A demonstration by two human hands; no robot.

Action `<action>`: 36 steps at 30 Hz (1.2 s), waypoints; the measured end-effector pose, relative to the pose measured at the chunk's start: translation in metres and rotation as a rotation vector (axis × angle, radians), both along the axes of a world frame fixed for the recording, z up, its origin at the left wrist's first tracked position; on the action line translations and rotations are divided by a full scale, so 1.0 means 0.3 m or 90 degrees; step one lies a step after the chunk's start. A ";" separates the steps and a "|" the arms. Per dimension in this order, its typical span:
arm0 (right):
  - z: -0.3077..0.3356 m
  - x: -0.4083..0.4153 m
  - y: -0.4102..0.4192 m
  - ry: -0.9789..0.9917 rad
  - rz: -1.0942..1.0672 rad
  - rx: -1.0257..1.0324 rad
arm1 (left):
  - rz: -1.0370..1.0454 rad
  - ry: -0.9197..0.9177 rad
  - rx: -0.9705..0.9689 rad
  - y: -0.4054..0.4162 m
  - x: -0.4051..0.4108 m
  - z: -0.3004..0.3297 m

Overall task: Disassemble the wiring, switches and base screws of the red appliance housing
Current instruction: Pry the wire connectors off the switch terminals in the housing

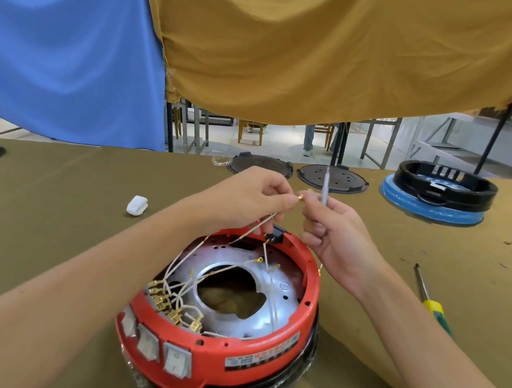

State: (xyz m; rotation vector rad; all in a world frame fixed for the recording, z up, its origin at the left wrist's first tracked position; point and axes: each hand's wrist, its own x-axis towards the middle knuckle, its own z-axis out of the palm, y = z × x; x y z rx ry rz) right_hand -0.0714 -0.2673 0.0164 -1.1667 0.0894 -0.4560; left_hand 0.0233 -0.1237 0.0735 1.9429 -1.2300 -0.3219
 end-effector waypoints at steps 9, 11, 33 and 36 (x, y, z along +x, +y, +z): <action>0.010 -0.010 -0.052 0.034 -0.147 0.017 | 0.073 -0.042 -0.045 0.056 0.028 -0.020; 0.004 -0.019 -0.103 0.094 -0.215 0.016 | 0.148 -0.161 0.001 0.130 0.084 -0.025; -0.066 -0.013 -0.182 0.303 -0.404 -0.377 | 0.212 0.229 0.069 0.363 0.189 -0.161; -0.036 -0.022 -0.139 0.190 -0.327 -0.298 | 0.213 0.207 0.061 0.364 0.183 -0.156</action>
